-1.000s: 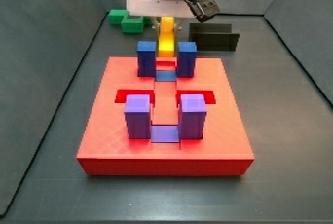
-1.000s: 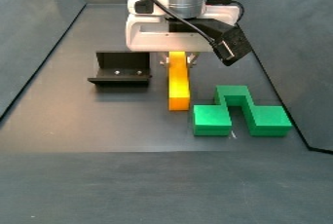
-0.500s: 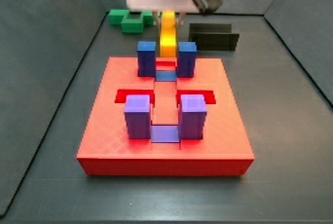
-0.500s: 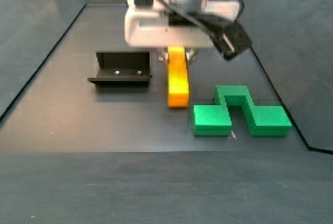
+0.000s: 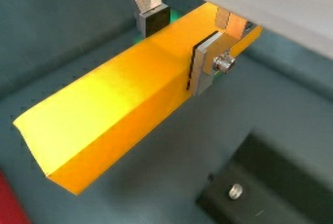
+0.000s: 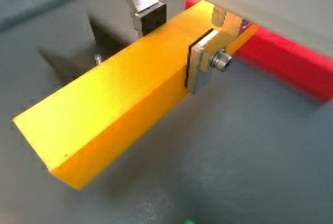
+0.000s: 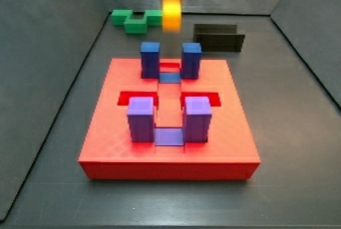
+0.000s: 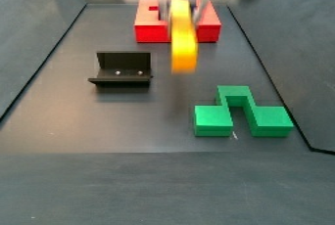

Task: Pick up the yellow object. Move up. Move to above the board. Insert the yellow object.
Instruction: Move to above the board.

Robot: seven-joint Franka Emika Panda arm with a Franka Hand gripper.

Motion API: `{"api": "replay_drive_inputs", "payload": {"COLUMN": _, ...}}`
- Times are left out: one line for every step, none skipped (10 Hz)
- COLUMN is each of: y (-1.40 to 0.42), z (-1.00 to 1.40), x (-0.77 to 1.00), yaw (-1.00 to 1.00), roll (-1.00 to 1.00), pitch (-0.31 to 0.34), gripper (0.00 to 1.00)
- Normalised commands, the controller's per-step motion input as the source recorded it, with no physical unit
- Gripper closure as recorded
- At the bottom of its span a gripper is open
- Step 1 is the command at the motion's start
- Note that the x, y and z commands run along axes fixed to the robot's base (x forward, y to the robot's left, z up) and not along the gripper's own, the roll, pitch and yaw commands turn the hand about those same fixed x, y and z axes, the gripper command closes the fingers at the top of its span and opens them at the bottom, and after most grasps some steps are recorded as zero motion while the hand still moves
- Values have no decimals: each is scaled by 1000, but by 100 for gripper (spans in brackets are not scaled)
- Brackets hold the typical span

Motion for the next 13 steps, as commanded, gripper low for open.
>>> {"api": "replay_drive_inputs", "payload": {"y": -2, "z": 1400, "x": -6, "yaw": -1, "roll": -28, "pitch": -1, "gripper": 100}}
{"api": "replay_drive_inputs", "payload": {"y": 0, "z": 1400, "x": 18, "yaw": -2, "roll": -42, "pitch": 30, "gripper": 100}}
{"api": "replay_drive_inputs", "payload": {"y": -5, "z": 1400, "x": 1, "yaw": -5, "roll": -53, "pitch": 54, "gripper": 100}}
{"api": "replay_drive_inputs", "payload": {"y": 2, "z": 1400, "x": 9, "yaw": -2, "roll": -55, "pitch": 44, "gripper": 100}}
{"api": "replay_drive_inputs", "payload": {"y": 1, "z": 694, "x": 33, "yaw": -5, "roll": -62, "pitch": 53, "gripper": 100}}
{"api": "replay_drive_inputs", "payload": {"y": 4, "z": 465, "x": 39, "yaw": -7, "roll": -56, "pitch": 54, "gripper": 100}}
{"api": "replay_drive_inputs", "payload": {"y": 5, "z": 203, "x": 46, "yaw": -7, "roll": -55, "pitch": 46, "gripper": 100}}
{"api": "replay_drive_inputs", "payload": {"y": -1400, "z": 233, "x": -52, "yaw": -73, "roll": 22, "pitch": 248, "gripper": 100}}
{"api": "replay_drive_inputs", "payload": {"y": -1400, "z": 216, "x": -58, "yaw": -68, "roll": 45, "pitch": 243, "gripper": 100}}
{"api": "replay_drive_inputs", "payload": {"y": -1400, "z": 224, "x": -52, "yaw": -28, "roll": 84, "pitch": 173, "gripper": 100}}
{"api": "replay_drive_inputs", "payload": {"y": -1400, "z": 226, "x": -41, "yaw": -7, "roll": 24, "pitch": 145, "gripper": 100}}
{"api": "replay_drive_inputs", "payload": {"y": -1400, "z": 236, "x": -34, "yaw": -9, "roll": 14, "pitch": 119, "gripper": 100}}
{"api": "replay_drive_inputs", "payload": {"y": -1400, "z": 240, "x": -27, "yaw": 5, "roll": 8, "pitch": 110, "gripper": 100}}
